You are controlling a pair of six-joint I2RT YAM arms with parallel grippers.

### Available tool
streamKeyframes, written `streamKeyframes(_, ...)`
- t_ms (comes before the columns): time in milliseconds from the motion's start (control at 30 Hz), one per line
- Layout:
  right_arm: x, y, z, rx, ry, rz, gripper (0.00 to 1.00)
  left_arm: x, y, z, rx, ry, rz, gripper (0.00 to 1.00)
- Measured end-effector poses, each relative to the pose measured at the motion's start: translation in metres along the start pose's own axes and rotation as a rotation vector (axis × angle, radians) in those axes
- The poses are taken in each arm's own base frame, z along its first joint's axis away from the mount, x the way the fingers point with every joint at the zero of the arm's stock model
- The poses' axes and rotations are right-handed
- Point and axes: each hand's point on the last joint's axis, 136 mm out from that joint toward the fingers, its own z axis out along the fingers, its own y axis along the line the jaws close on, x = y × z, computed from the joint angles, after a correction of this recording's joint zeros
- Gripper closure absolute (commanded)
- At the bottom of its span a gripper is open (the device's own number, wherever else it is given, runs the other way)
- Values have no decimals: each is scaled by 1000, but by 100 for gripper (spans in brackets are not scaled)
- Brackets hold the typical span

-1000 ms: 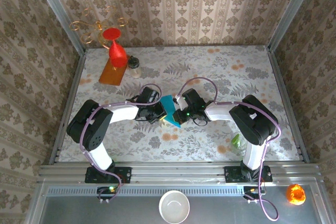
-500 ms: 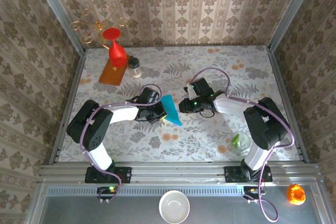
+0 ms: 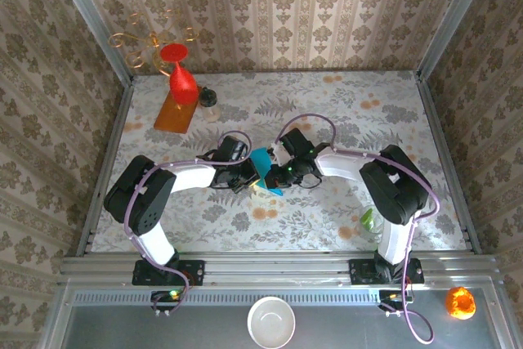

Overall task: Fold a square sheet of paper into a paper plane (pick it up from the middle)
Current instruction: Third fold the triangle at the center of the table.

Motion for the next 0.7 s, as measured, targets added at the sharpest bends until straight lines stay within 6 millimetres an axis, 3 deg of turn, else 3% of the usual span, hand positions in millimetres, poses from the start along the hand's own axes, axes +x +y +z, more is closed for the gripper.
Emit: streamKeyframes(700, 0, -19, 18, 61, 60, -25, 91, 0, 0, 0, -1, 0, 0, 95)
